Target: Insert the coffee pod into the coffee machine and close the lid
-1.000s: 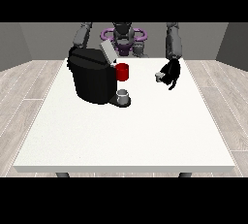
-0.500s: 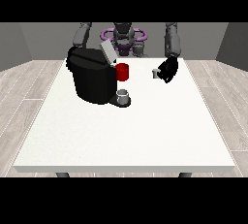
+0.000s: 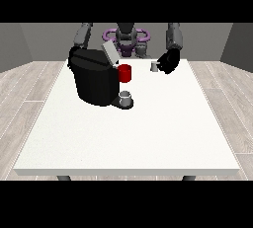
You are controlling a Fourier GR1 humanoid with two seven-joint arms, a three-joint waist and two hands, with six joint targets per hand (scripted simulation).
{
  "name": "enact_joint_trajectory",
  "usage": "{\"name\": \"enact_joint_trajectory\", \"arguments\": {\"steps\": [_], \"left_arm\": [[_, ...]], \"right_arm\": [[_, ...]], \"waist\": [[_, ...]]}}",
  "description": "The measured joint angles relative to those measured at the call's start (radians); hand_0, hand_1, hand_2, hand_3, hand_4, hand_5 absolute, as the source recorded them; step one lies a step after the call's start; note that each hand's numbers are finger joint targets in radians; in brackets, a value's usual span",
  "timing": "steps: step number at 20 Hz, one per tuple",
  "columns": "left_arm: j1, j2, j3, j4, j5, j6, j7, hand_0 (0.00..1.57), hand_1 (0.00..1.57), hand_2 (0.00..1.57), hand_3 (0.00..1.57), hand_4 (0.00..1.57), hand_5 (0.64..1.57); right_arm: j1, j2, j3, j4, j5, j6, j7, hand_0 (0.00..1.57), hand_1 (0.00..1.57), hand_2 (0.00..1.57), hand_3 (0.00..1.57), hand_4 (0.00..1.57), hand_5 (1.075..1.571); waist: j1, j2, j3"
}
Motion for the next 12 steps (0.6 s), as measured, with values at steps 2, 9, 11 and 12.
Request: {"name": "enact_joint_trajectory", "arguments": {"steps": [2, 9, 11, 12], "left_arm": [[-0.003, -0.007, 0.009, -0.011, 0.012, -0.018, 0.01, 1.26, 1.26, 1.31, 1.26, 0.58, 1.571], [-0.062, -0.048, 0.038, -0.067, 0.042, -0.064, 0.123, 1.19, 1.19, 1.25, 1.3, 0.57, 1.571], [-0.079, -0.042, 0.049, -0.068, 0.049, -0.078, 0.132, 1.45, 1.45, 1.45, 1.39, 0.6, 1.571], [-0.101, -0.045, 0.048, -0.076, 0.05, -0.087, 0.148, 1.46, 1.46, 1.47, 1.42, 0.63, 1.571]], "right_arm": [[0.012, 0.003, 0.012, -0.006, 0.006, -0.004, 0.02, 0.0, 0.0, 0.0, 0.0, 0.27, 1.571], [0.006, -0.017, 0.007, 0.004, 0.0, 0.011, 0.022, 0.0, 0.0, 0.0, 0.0, 0.31, 1.571], [0.015, -0.016, 0.018, -0.015, 0.002, 0.016, 0.022, 0.0, 0.0, 0.0, 0.0, 0.23, 1.571], [0.003, -0.021, 0.013, -0.011, -0.002, 0.018, 0.029, 0.0, 0.0, 0.0, 0.0, 0.15, 1.571]], "waist": [[-0.004, -0.022, -0.0002], [-0.01, -0.046, -0.0001], [-0.026, -0.045, -0.0004], [-0.027, -0.043, -0.0002]]}}
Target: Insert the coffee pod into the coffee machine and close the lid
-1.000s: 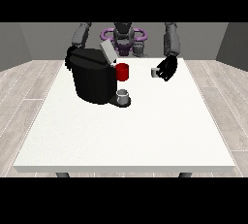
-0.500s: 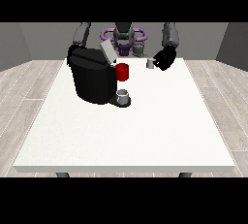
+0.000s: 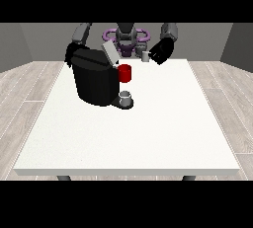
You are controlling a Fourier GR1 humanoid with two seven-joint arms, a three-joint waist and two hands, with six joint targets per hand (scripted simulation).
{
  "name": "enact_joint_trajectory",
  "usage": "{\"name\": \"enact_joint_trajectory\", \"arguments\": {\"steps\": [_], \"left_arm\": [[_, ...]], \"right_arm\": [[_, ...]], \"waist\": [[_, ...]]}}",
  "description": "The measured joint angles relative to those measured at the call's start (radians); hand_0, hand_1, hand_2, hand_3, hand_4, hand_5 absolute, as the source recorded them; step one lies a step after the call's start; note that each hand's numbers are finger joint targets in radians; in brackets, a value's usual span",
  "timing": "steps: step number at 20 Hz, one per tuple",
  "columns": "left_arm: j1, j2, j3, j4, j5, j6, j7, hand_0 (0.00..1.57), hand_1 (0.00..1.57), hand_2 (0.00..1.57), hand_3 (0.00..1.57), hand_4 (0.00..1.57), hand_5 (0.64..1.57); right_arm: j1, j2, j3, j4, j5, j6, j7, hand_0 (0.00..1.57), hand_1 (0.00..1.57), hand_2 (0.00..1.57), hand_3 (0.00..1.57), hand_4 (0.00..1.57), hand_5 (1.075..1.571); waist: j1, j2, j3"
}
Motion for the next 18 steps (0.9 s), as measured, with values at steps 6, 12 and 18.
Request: {"name": "enact_joint_trajectory", "arguments": {"steps": [6, 12, 18], "left_arm": [[-0.073, -0.018, 0.012, -0.044, 0.018, -0.043, 0.074, 1.37, 1.37, 1.41, 1.37, 0.65, 1.571], [-0.159, -0.039, 0.044, -0.064, 0.047, -0.044, 0.14, 1.51, 1.51, 1.47, 1.13, 0.63, 1.571], [-0.242, -0.003, 0.096, -0.028, 0.062, -0.015, 0.15, 1.45, 1.45, 1.47, 1.36, 0.65, 1.571]], "right_arm": [[0.011, 0.002, -0.001, 0.014, -0.002, 0.004, -0.031, 0.0, 0.0, 0.0, 0.0, 0.21, 1.571], [-0.016, -0.028, -0.026, 0.042, -0.029, 0.046, -0.058, 0.0, 0.0, 0.0, 0.0, 0.14, 1.571], [-0.065, -0.037, -0.01, 0.029, -0.03, 0.087, -0.094, 0.0, 0.0, 0.0, 0.0, 0.0, 1.571]], "waist": [[-0.009, 0.002, -0.0001], [-0.027, 0.042, 0.0001], [-0.074, 0.139, 0.0001]]}}
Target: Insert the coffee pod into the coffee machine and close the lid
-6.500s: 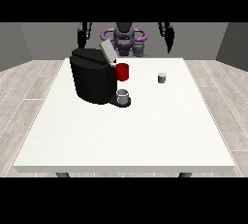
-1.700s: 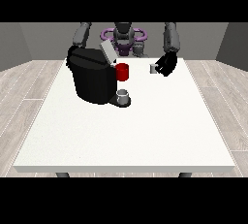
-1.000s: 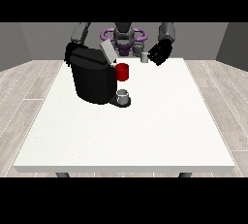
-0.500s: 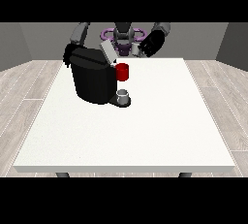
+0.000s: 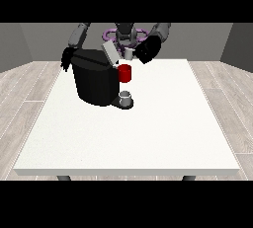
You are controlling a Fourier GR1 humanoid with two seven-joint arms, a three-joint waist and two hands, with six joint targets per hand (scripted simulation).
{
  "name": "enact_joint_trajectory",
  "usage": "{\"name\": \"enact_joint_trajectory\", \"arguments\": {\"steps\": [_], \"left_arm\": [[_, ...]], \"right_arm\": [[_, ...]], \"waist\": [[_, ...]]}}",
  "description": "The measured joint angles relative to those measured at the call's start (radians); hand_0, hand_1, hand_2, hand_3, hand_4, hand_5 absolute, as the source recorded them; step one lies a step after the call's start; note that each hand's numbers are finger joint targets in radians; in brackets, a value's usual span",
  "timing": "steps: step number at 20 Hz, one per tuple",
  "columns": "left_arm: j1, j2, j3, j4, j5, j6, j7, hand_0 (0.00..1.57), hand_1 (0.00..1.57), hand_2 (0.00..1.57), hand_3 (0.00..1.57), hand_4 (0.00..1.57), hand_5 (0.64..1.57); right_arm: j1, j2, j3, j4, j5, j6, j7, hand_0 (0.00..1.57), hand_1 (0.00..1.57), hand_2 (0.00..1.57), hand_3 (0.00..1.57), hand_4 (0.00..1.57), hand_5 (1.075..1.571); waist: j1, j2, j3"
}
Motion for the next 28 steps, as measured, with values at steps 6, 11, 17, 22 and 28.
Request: {"name": "enact_joint_trajectory", "arguments": {"steps": [6, 11, 17, 22, 28], "left_arm": [[-0.082, 0.035, 0.04, 0.037, 0.013, 0.023, 0.016, 1.46, 1.46, 1.46, 1.38, 0.6, 1.571], [-0.135, 0.082, 0.079, 0.069, 0.03, 0.03, 0.024, 1.45, 1.45, 1.48, 1.39, 0.6, 1.571], [-0.166, 0.107, 0.099, 0.1, 0.046, 0.029, 0.012, 1.44, 1.44, 1.47, 1.36, 0.63, 1.571], [-0.213, 0.145, 0.084, 0.112, 0.029, 0.011, 0.003, 1.52, 1.52, 1.53, 1.44, 0.7, 1.571], [-0.23, 0.152, 0.082, 0.113, 0.026, 0.02, -0.004, 1.43, 1.43, 1.46, 1.36, 0.61, 1.571]], "right_arm": [[-0.041, -0.011, 0.019, 0.011, 0.0, 0.057, -0.03, 0.0, 0.0, 0.0, 0.0, 0.28, 1.571], [-0.075, -0.016, 0.023, 0.017, 0.005, 0.069, -0.044, 0.0, 0.0, 0.0, 0.0, 0.23, 1.571], [-0.105, -0.015, 0.017, 0.032, 0.001, 0.068, -0.042, 0.0, 0.0, 0.0, 0.0, 0.26, 1.571], [-0.156, -0.018, 0.009, 0.054, 0.005, 0.056, -0.045, 0.0, 0.0, 0.0, 0.0, 0.26, 1.571], [-0.187, -0.028, -0.008, 0.098, 0.007, 0.05, -0.07, 0.0, 0.0, 0.0, 0.0, 0.26, 1.571]], "waist": [[-0.027, 0.067, 0.0], [-0.045, 0.111, -0.0001], [-0.059, 0.148, -0.0001], [-0.063, 0.193, 0.0002], [-0.053, 0.212, -0.0013]]}}
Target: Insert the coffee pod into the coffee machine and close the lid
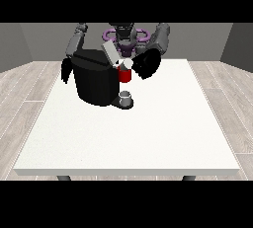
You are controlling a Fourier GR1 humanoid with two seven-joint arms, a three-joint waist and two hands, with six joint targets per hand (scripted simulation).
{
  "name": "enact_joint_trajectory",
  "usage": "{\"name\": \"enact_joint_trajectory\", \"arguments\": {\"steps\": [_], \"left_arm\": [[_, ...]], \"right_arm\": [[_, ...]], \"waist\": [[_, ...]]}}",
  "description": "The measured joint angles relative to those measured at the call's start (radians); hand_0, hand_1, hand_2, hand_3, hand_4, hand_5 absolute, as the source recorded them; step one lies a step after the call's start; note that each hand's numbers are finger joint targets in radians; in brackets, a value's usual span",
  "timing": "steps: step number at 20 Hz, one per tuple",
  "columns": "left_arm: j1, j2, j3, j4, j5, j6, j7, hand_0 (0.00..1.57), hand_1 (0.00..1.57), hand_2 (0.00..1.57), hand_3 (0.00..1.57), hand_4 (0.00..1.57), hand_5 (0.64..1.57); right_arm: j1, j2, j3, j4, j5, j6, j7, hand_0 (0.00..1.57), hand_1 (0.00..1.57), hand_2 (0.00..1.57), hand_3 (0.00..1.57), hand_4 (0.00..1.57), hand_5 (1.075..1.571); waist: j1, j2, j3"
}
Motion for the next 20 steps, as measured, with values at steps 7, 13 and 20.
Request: {"name": "enact_joint_trajectory", "arguments": {"steps": [7, 13, 20], "left_arm": [[-0.023, 0.032, 0.009, 0.013, -0.008, 0.012, -0.004, 1.37, 1.37, 1.38, 1.26, 0.55, 1.571], [0.053, -0.064, 0.017, -0.014, 0.044, 0.035, -0.084, 0.0, 0.0, 0.0, 0.0, 0.0, 1.571], [0.279, -0.202, 0.03, -0.033, 0.14, 0.001, -0.199, 0.0, 0.0, 0.0, 0.0, 0.0, 1.571]], "right_arm": [[-0.04, -0.007, -0.004, 0.016, -0.014, 0.024, 0.023, 0.0, 0.0, 0.0, 0.0, 0.35, 1.571], [-0.006, -0.02, -0.038, 0.061, -0.034, 0.03, -0.011, 0.0, 0.0, 0.0, 0.0, 0.2, 1.571], [0.151, -0.011, -0.048, 0.101, -0.044, 0.061, -0.068, 0.0, 0.0, 0.0, 0.0, 0.21, 1.571]], "waist": [[-0.023, 0.012, 0.0006], [0.028, -0.024, -0.0003], [0.124, -0.208, 0.0004]]}}
